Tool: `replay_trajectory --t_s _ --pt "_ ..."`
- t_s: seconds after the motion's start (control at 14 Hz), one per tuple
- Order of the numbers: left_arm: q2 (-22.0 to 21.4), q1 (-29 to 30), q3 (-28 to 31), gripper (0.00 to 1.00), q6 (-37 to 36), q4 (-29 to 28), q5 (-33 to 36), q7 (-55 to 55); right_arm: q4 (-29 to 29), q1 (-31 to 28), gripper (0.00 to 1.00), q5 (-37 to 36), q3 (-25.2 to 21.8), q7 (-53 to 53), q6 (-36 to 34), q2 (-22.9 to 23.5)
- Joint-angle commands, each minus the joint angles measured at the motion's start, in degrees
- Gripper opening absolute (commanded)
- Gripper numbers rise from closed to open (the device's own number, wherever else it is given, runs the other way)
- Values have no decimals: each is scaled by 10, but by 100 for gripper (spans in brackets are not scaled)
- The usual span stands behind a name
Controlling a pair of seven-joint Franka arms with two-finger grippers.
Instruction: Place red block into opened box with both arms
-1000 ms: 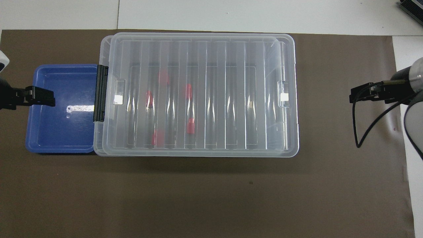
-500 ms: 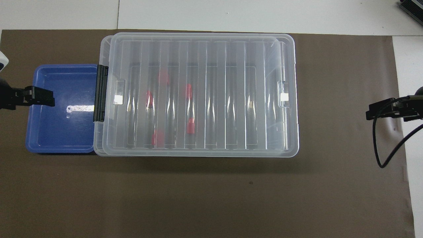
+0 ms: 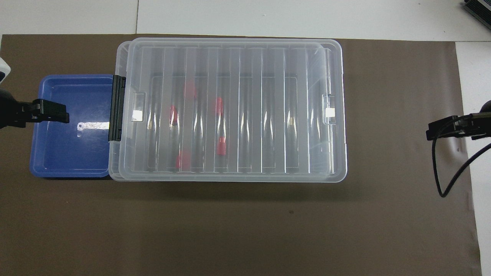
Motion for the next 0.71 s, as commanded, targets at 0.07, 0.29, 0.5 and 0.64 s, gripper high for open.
replay_trajectory --t_s 0.07,0.29,0.5,0.64 --pt "0 -6 7 100 -4 5 -12 2 2 -6 100 10 1 1 -6 -3" --pt "0 -6 7 100 0 5 -12 4 2 -5 100 10 1 0 -8 -5" --pt "1 -7 7 100 0 5 -12 4 2 -5 100 9 1 1 -6 -5" --pt "1 -7 7 100 1 5 -12 4 2 -5 100 8 1 0 -3 -5"
